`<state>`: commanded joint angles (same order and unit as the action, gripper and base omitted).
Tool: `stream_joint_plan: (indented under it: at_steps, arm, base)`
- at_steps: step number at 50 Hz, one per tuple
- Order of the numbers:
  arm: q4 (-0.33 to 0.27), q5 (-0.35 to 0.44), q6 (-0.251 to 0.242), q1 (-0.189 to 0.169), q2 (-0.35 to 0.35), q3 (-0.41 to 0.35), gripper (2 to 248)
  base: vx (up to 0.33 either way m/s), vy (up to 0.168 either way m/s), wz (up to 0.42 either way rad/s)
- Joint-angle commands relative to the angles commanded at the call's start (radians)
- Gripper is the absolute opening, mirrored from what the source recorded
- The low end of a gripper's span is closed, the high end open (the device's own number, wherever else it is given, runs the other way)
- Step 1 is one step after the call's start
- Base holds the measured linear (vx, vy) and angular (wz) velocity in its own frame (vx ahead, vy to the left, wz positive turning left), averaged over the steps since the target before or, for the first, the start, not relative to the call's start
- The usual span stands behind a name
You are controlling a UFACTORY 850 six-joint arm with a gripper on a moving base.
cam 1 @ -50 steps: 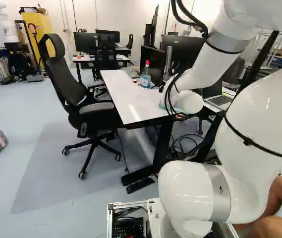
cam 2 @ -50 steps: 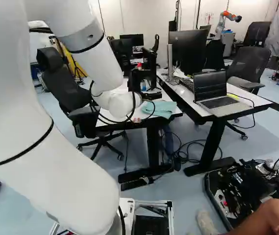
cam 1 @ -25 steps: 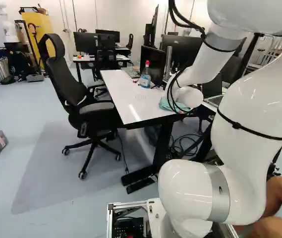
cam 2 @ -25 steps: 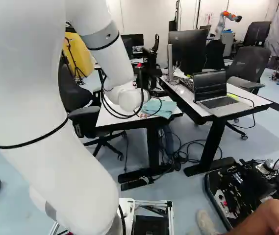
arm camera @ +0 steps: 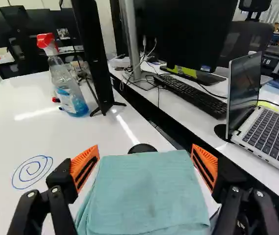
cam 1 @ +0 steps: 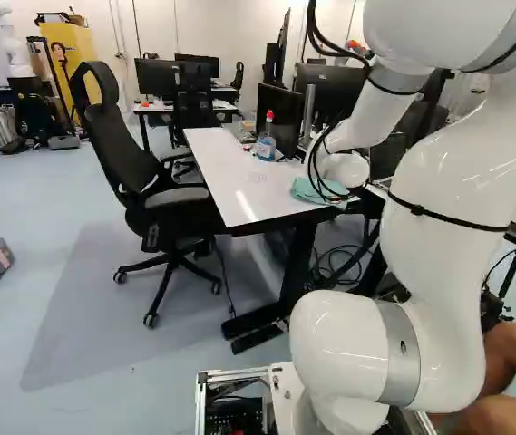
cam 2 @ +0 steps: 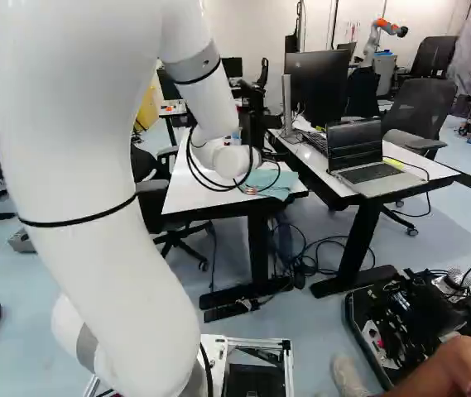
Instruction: Clean the table with the green towel
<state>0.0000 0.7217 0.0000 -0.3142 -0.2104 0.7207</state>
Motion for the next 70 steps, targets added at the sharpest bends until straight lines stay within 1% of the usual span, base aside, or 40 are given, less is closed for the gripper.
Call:
stream_joint_plan:
  at_steps: [12,35,70]
  arm:
    - [0.0,-0.033,0.0,0.003,-0.043,0.049,247]
    - [0.0,-0.097,0.0,0.01,-0.079,0.091,247]
    - [0.0,-0.195,0.0,0.011,-0.086,0.1,247]
  base:
    - [0.0,0.0,0.0]
    - [0.0,0.0,0.0]
    - [0.0,0.0,0.0]
